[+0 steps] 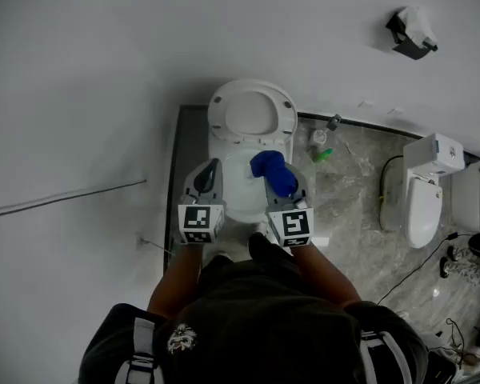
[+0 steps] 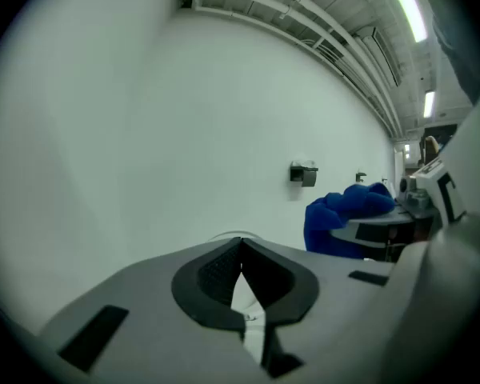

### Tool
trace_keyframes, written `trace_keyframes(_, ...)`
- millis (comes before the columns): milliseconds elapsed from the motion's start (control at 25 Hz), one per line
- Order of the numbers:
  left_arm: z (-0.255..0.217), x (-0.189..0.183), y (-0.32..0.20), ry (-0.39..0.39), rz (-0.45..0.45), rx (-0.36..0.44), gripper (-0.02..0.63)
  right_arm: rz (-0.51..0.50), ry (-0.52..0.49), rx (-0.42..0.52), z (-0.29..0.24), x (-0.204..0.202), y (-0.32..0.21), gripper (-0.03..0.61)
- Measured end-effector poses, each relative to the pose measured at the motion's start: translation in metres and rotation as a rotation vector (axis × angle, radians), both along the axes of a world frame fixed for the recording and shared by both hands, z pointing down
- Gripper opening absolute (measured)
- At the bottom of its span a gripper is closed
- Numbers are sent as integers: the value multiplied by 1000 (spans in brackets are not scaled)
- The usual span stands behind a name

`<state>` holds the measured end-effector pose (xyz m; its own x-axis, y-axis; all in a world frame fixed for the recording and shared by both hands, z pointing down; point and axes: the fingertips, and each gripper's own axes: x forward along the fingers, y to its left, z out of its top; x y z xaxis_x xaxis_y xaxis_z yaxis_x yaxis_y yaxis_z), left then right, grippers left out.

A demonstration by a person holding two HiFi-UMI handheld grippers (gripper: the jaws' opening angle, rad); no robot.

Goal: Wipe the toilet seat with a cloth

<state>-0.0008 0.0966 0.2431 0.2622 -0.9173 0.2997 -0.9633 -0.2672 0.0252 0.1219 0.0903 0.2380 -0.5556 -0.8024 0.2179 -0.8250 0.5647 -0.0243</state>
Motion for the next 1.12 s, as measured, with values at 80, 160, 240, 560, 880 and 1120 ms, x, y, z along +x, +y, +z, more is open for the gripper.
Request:
trace_keyframes(80, -1, -3, -11, -9, -4, 6, 9, -9, 25, 26, 4, 0, -12, 92)
trace_keyframes(160, -1, -5, -23, -12, -4, 8, 9, -5, 26, 34, 6, -2, -23, 92)
trace_keyframes(240, 2, -9, -32, -9, -4, 6, 9, 0, 23, 34, 9, -5, -33, 92)
trace_keyframes(560, 23, -33, -80, 20, 18, -11, 9, 55, 38, -11, 30, -22, -84, 92)
trace_keyframes(880, 64, -64, -145, 88, 34, -44, 9, 141, 82, -55, 72, -52, -144, 92)
trace_keyframes(1120, 95, -76, -175, 119, 93, -80, 8, 185, 150, -73, 109, -77, -181, 92)
